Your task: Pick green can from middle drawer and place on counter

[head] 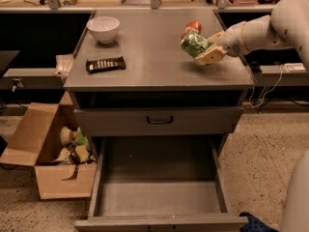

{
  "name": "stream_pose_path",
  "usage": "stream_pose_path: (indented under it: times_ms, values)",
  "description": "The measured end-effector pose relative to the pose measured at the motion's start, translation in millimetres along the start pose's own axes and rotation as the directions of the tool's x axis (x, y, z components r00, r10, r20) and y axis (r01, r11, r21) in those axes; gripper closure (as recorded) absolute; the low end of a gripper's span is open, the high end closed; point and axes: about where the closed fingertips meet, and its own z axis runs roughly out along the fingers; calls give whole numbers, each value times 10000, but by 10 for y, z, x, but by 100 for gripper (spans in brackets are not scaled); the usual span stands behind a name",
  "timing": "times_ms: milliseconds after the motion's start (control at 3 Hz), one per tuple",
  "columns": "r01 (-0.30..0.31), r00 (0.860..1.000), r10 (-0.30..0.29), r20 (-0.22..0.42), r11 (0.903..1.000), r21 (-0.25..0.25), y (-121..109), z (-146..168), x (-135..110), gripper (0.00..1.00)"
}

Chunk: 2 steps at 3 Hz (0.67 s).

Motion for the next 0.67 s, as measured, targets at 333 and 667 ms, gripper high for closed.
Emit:
stream_pose_path:
  times_ms: [333, 667]
  values:
    - [-366, 9992, 364, -173, 9993, -106, -60, 57, 76, 100]
    - [-531, 9985, 529, -157, 9985, -142, -120, 105, 102, 82]
